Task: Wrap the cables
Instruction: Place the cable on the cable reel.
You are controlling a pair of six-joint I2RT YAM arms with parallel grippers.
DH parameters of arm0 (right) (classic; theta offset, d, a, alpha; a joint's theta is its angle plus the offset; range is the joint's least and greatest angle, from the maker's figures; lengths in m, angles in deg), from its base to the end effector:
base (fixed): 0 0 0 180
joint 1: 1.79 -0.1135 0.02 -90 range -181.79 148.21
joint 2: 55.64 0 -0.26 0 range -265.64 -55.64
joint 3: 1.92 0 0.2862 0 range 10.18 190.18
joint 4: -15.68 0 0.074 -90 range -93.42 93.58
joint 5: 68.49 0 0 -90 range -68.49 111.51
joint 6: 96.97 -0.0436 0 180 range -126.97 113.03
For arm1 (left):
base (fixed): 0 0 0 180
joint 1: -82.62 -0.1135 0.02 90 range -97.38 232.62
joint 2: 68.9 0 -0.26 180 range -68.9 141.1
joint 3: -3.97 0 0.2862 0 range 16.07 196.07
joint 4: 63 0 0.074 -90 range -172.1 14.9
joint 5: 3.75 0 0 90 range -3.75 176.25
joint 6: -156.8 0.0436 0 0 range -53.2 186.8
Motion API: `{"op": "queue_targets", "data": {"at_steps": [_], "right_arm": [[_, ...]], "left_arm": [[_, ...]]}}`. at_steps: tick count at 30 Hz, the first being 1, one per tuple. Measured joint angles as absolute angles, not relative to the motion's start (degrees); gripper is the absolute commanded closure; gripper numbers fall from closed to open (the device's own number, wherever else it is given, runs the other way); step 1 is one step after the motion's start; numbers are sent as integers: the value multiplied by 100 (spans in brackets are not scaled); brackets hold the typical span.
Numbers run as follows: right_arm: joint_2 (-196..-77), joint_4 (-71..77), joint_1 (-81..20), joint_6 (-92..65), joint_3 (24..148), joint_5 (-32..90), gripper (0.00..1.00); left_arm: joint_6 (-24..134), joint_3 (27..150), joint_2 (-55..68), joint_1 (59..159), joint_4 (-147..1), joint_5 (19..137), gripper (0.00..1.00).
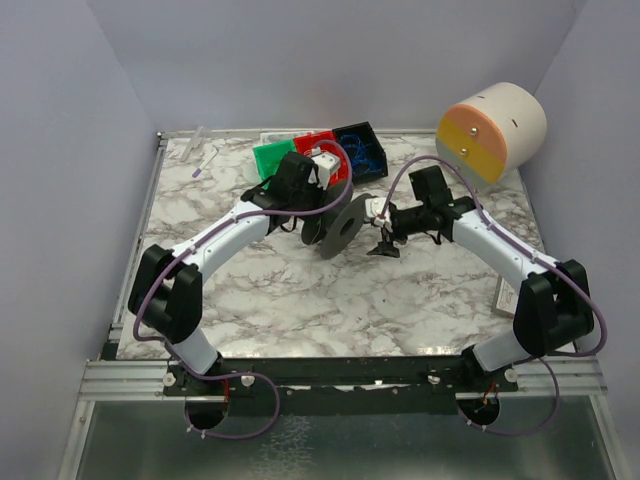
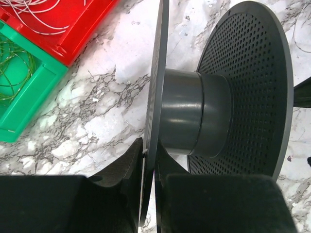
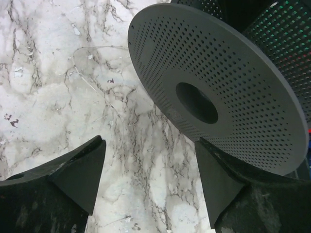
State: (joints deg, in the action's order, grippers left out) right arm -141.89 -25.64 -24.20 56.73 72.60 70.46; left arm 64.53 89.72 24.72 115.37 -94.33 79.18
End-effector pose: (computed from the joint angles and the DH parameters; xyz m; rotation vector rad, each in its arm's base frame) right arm 0.3063 0.1619 0.2327 -1.7268 1.3636 0.6703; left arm 0.3426 -0.2267 0.2597 0.6667 2.1917 -0.4621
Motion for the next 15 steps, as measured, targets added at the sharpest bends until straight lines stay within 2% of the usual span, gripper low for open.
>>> {"op": "queue_targets", "data": {"at_steps": [5, 7, 10, 15], "right_arm": [[-14157, -2918, -2420, 6040, 7828, 6759, 19], [-14205, -3108, -2420, 6193, 8304, 6716, 20], [-14321, -3239, -2420, 6298, 8877, 6740, 19], [-14325, -3267, -2420, 6296, 8704, 6788, 19]], "left_arm": [[6550, 9077, 2500, 11537, -9505, 7933, 83], [6569, 9092, 2503, 11537, -9513, 7931, 87], [6604, 9097, 2509, 11537, -9522, 7916, 100], [6748, 9097, 2520, 11537, -9503, 7856, 100]]}}
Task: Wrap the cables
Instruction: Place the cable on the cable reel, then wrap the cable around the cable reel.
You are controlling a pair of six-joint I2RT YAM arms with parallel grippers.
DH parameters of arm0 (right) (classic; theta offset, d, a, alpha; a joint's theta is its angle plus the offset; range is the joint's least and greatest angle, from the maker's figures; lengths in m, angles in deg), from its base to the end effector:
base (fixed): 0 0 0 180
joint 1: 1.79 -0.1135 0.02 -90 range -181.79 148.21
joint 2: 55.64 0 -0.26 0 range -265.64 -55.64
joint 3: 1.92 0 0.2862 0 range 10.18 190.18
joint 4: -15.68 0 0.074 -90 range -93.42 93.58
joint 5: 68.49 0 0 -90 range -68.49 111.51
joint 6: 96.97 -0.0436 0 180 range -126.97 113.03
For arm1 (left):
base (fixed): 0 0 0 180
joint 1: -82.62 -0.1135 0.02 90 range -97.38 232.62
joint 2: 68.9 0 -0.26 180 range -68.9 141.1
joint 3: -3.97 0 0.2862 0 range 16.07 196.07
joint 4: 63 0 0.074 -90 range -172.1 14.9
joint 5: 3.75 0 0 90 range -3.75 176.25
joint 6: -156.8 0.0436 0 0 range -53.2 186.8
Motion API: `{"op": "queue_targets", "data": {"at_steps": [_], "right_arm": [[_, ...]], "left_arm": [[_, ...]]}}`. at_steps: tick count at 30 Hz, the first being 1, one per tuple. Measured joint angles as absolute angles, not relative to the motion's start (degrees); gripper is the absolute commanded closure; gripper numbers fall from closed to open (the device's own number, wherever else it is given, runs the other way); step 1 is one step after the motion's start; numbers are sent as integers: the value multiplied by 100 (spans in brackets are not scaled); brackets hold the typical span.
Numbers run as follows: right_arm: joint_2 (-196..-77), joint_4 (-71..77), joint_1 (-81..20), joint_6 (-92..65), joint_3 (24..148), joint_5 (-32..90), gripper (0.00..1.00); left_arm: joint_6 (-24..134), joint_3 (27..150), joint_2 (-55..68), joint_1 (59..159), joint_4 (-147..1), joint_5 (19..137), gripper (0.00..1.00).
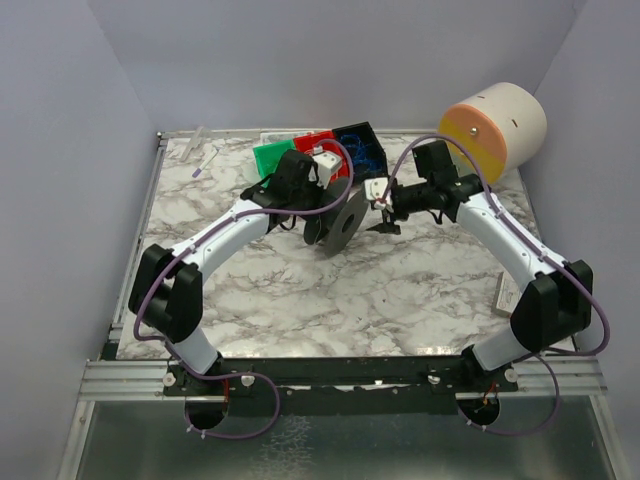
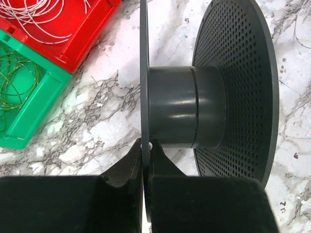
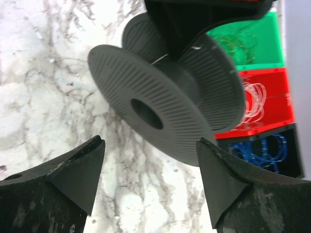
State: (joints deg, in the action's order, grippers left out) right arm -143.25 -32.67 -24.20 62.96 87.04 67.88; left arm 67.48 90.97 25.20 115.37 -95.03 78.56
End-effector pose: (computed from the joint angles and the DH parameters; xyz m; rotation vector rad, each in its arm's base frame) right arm 0.3266 0.1688 0.3039 -1.7679 1.2039 0.4920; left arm 0.3446 -0.2286 0.2635 0.7270 2.1671 -0.4477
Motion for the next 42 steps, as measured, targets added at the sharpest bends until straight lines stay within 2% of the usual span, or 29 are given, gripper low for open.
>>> {"op": "queue_targets", "data": {"at_steps": [15, 26, 29, 31, 34, 36, 39, 42], "right_arm": [[-14229, -3764, -2418, 6812, 7518, 6762, 21], [-15009, -3239, -2418, 6860, 7065, 7072, 27], [-15180, -3189, -2418, 6849, 7021, 7111, 36], [-15304, -3158, -2418, 6834, 7024, 7146, 46], [-15453, -3191, -2418, 6816, 7048, 7210, 50], [-15492, -3197, -2418, 6801, 7078, 7229, 61], [-15505, -3156, -2418, 6709, 7109, 7240, 98], [-15606, -3162, -2418, 6552, 7247, 7225, 99]], "left_arm": [[6626, 9540, 2356, 11533, -9833, 7780, 100], [6484, 9468, 1917, 11533, -9734, 7703, 100], [6458, 9411, 1912, 11533, -9717, 7701, 100], [6438, 9370, 1904, 11533, -9708, 7697, 100], [6414, 9320, 1869, 11522, -9708, 7677, 100], [6390, 9317, 1849, 11492, -9704, 7651, 100], [6342, 9317, 1825, 11457, -9693, 7596, 100], [6300, 9317, 1814, 11387, -9666, 7526, 100]]}}
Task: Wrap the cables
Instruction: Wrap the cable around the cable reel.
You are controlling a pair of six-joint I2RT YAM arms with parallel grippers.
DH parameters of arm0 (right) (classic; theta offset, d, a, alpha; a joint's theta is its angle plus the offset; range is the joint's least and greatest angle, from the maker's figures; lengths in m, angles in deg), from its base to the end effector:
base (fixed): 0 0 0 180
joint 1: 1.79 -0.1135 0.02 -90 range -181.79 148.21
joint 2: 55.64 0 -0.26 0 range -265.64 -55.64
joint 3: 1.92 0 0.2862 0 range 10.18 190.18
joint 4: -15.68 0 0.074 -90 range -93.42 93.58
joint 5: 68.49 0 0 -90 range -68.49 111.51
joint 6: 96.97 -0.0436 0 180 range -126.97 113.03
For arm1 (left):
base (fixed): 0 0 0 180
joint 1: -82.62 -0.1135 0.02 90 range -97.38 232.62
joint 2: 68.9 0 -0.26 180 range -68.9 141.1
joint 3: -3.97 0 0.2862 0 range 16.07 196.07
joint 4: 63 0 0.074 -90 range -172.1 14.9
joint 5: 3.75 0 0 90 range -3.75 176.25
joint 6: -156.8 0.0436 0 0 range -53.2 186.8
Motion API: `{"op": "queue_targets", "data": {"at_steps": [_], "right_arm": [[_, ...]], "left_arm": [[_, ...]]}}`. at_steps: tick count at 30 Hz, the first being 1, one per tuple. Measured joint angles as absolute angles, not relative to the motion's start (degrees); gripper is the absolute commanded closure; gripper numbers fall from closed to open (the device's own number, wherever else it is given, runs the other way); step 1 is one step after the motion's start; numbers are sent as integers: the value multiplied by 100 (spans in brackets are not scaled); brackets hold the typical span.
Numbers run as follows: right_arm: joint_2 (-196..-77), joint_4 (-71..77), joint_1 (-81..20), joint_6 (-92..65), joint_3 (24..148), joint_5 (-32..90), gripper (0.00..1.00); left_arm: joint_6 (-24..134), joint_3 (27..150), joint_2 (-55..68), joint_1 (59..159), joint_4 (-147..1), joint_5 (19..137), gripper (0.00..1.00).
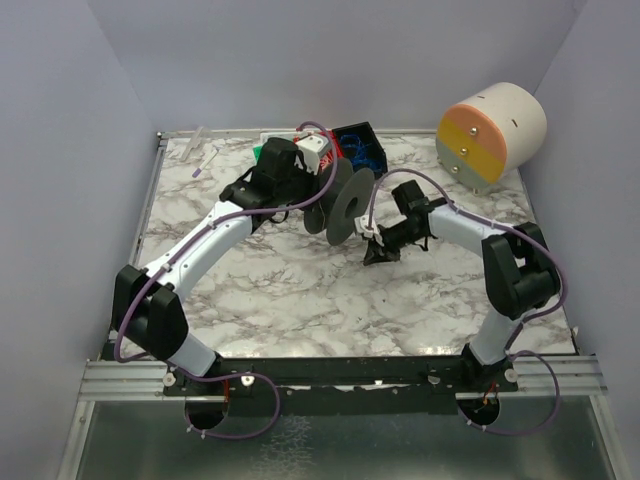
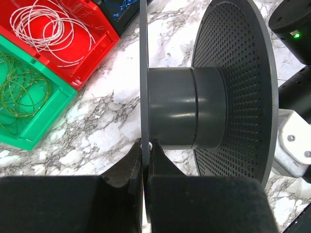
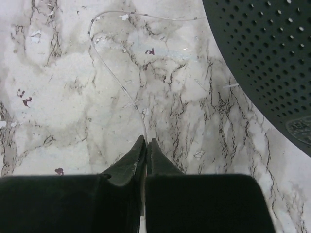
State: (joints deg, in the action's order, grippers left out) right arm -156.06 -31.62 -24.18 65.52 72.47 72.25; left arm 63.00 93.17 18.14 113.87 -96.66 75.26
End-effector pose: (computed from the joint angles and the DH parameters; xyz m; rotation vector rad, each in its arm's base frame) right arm 0.3138 0.1658 0.1463 -1.8612 1.4850 0.8731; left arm 0.3309 -0.2105 0.3229 0.6251 2.0692 -0.5620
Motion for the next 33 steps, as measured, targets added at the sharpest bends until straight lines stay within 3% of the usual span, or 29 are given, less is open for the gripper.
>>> {"op": "queue_targets", "data": {"at_steps": [7, 18, 24, 33], "right_arm": [[-15735, -3171, -2189, 6080, 7574, 7022, 100], [-15483, -2896, -274, 4606, 8112, 6825, 100], [-15293, -2743, -195, 3640, 8379, 6641, 100], [-15411, -2911, -93, 1531, 9990, 6661, 100]], "left_arm": [[6268, 9296, 1635, 11188, -9627, 7376, 100], [6543, 9195, 1187, 11120, -9999, 6879, 100], [6816, 8813, 1182, 11170, -10217, 6893, 100], [7105, 8611, 1182, 11787, -10311, 7819, 100]]}}
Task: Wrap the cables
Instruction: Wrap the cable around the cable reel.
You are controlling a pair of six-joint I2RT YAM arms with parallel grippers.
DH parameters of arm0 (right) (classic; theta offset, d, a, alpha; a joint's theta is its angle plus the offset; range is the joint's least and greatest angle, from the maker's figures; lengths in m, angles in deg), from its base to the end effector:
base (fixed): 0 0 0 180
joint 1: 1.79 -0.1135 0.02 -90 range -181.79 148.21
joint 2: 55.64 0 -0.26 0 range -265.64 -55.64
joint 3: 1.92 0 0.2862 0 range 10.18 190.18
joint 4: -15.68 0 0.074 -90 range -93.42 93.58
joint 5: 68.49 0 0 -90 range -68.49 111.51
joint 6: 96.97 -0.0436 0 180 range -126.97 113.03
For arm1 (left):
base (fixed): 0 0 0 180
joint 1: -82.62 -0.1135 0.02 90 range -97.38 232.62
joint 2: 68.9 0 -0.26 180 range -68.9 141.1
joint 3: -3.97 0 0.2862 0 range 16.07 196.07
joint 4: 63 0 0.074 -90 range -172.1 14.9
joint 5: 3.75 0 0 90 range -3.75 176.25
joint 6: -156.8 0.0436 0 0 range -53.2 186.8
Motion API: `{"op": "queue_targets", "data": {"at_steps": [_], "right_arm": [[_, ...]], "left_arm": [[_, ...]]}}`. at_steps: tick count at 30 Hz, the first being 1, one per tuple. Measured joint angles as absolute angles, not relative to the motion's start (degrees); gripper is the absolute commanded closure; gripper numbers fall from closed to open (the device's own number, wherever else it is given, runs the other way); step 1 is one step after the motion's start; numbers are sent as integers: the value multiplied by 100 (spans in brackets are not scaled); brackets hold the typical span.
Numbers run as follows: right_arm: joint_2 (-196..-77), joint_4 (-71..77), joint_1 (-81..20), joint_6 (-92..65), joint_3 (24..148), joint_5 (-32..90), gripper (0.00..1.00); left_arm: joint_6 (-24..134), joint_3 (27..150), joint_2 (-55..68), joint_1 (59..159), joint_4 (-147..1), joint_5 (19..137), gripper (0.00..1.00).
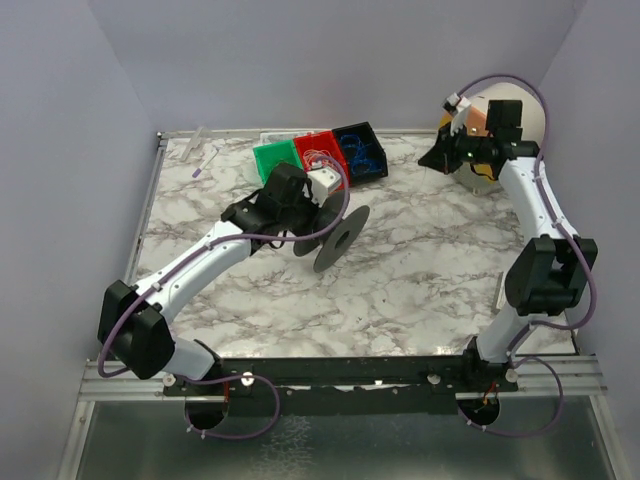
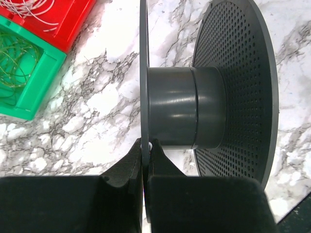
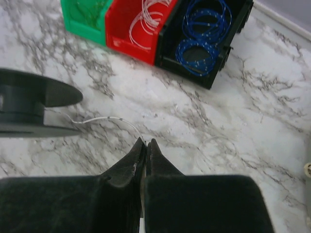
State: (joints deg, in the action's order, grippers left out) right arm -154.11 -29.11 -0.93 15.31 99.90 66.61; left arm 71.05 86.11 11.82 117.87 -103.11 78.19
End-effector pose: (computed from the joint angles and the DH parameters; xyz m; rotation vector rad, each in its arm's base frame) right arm 0.4230 0.0245 0.3180 -0.7727 1.9798 0.6608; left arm 0.2869 -0.2102 0.3039 0.8414 2.1157 -0.4466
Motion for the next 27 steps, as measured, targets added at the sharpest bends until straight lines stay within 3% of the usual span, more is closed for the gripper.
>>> {"op": "queue_targets", "data": {"at_steps": [9, 17, 27], "right_arm": [[-15851, -3318, -121, 141, 11032, 7680, 100], [-15848, -3427, -777, -248, 10884, 8514, 100], [-15628, -2856, -1518, -963, 9990, 9566, 99]], "left_arm": [[7356, 8517, 1329, 12427, -9975, 9478, 100], [7256, 8605, 1897, 12440, -9704, 10704, 100], [6991, 8791, 2133, 12464, -9616, 10943, 100]]}}
